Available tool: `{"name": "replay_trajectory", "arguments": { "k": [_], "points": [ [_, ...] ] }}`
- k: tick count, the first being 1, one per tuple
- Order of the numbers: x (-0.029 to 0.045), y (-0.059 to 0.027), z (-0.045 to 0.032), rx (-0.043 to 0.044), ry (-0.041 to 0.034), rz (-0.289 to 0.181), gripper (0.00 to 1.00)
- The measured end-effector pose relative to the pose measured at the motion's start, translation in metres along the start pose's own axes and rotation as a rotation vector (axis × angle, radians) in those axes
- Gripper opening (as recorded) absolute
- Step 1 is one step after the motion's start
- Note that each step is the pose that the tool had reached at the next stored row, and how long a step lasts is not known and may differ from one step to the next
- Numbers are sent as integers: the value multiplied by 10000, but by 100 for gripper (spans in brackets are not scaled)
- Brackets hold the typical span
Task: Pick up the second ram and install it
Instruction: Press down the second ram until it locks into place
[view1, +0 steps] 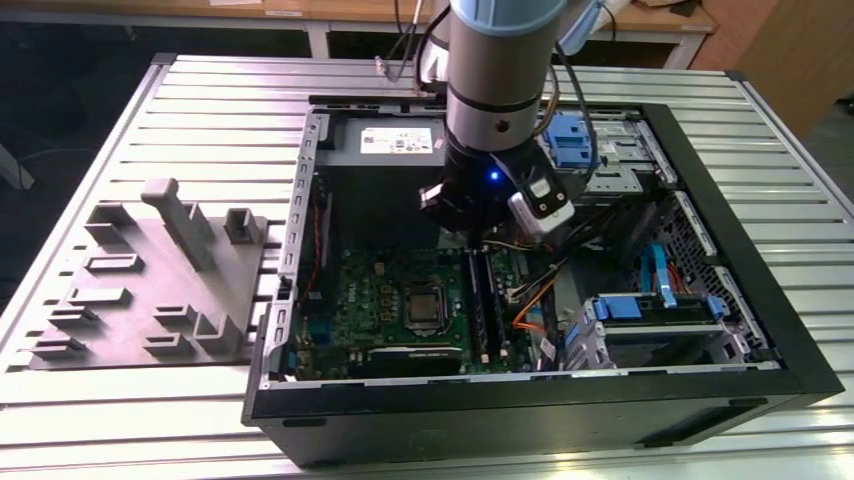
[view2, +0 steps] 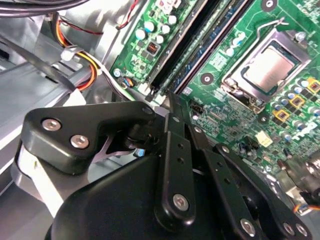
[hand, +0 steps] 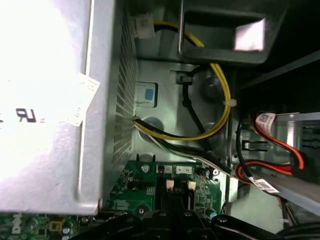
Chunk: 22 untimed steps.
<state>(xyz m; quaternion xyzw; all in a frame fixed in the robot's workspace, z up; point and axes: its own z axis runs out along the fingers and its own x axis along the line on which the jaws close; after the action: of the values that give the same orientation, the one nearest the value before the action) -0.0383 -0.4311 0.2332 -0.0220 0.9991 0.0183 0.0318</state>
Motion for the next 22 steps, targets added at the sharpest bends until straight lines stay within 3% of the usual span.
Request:
{"name": "replay_trajectory", "arguments": {
  "k": [3,10,22],
  "points": [
    [-3,2,-49,11,0,-1,10],
    [-1,-46,-52,16,1,-2,10],
    [18,-500,-68,15,1,-2,10]
  ]
}}
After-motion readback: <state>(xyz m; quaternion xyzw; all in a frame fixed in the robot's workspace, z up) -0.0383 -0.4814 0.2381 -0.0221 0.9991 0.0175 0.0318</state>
